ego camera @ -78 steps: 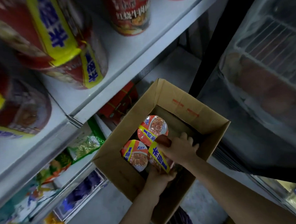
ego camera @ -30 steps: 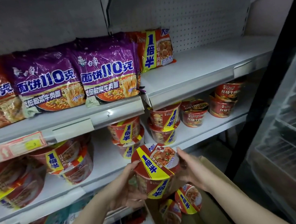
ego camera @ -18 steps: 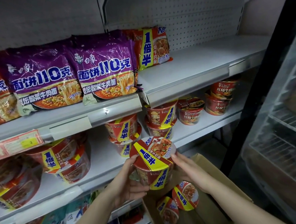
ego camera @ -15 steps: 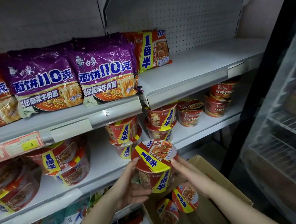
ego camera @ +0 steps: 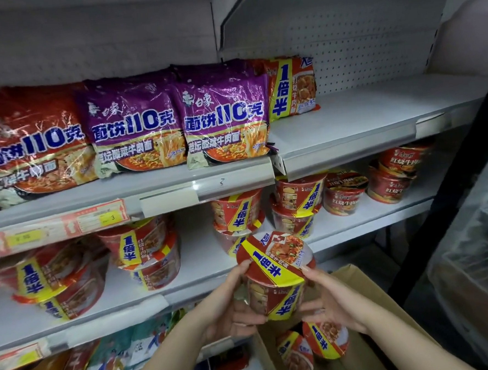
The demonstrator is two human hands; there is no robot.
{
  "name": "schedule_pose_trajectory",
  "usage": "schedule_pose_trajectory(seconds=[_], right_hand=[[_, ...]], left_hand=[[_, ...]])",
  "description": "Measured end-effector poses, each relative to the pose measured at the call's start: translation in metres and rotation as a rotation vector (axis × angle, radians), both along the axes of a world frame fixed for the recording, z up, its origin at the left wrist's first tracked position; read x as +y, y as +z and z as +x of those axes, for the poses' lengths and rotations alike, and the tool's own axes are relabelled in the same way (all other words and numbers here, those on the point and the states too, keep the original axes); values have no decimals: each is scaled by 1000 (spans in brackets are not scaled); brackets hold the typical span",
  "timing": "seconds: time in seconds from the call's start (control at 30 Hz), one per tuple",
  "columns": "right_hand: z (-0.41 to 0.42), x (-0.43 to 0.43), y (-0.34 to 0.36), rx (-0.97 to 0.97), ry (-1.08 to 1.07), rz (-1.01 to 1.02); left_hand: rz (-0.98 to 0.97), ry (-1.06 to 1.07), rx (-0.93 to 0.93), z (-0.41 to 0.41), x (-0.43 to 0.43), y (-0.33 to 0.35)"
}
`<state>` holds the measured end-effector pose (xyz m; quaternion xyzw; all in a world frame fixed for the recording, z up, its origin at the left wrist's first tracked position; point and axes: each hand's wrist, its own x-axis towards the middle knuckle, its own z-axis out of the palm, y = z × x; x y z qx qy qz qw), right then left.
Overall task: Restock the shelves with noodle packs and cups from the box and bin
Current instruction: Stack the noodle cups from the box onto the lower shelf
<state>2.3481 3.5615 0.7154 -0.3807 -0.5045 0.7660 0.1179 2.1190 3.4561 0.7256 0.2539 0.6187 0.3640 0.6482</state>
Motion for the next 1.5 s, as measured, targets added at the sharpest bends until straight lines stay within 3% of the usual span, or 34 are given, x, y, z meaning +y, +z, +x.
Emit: schedule_pose_trajectory(seconds=[0.57,0.9,1.23,1.33,1.5], right_hand=[[-13,-37,-5,-48,10,-1],[-4,-49,-14,-88,-24,-41],[-22,-39,0,-45,-152,10],[-16,-35,-4,-40,-199,-38],[-17,-31,-8,-8,-318,-91]], left_hand=[[-78,-31,-125,-14,-39,-15],[-100,-103,-65,-9,-50,-25],[-47,-151,26,-37,-26,10],[17,-16,168,-47,-13,21],[304,345,275,-70,24,48]])
